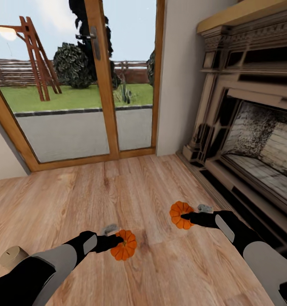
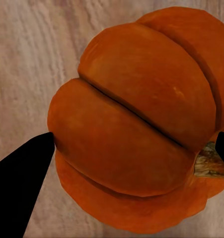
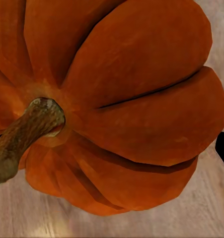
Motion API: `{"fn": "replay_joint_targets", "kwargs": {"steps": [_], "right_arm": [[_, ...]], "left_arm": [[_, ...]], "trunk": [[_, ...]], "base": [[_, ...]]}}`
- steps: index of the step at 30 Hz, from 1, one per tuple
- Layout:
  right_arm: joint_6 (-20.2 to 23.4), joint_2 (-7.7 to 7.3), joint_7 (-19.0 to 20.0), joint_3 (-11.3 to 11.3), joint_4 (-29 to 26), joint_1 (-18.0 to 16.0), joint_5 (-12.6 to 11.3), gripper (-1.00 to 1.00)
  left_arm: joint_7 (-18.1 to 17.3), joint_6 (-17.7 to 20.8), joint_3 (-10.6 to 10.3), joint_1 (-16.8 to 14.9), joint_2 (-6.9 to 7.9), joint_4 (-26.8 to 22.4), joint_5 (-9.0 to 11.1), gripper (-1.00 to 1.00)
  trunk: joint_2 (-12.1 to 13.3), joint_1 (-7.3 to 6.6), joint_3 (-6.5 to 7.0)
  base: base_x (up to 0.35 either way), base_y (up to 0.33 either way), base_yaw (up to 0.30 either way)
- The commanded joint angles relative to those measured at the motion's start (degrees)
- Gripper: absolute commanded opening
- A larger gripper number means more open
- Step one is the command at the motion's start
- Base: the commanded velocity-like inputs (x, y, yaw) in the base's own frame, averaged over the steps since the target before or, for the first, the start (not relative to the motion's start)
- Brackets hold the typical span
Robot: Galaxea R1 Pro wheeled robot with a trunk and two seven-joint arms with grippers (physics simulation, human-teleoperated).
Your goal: Place each of the two pumpkins and all three candles from the living room inside a cabinet in the living room (use any cabinet), then make sure every cabinet is closed, and position the cauldron so it is next to a table in the living room.
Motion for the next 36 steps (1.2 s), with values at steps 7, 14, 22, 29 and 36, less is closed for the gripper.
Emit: {"fn": "replay_joint_targets", "kwargs": {"steps": [7, 14, 22, 29, 36], "right_arm": [[-4.3, -0.06, 0.2, 0.3, 0.2, 2.7, -0.4, -1.0], [-4.6, -0.06, 0.0, 0.3, 2.2, 3.6, -0.1, -1.0], [-4.4, 1.25, -0.1, 0.4, 3.5, 3.7, 0.1, -1.0], [-4.5, 4.48, -0.2, 0.3, 9.3, 3.7, 0.1, -1.0], [-4.5, 6.02, -0.2, 0.4, 10.5, 3.7, 0.3, -1.0]], "left_arm": [[-0.1, -1.8, 0.2, 0.2, 3.3, -0.1, 0.6, -1.0], [-0.3, -6.4, 0.3, 0.3, 4.57, -0.3, 3.1, -1.0], [0.0, -7.3, 1.1, 0.4, 4.65, 0.0, 5.8, -1.0], [0.0, -9.3, 2.3, 0.4, 4.6, 0.2, 7.2, -1.0], [1.7, -9.7, 2.3, 0.4, 4.44, 0.8, 7.3, -1.0]], "trunk": [[0.1, -0.19, 1.5], [0.2, -0.37, 3.05], [0.3, -0.57, 4.82], [0.4, -0.75, 6.35], [0.5, -0.93, 7.69]], "base": [[0.0, 0.0, -0.264], [0.0, 0.0, -0.234], [0.0, 0.0, -0.056], [0.0, 0.0, -0.251], [0.0, 0.0, -0.289]]}}
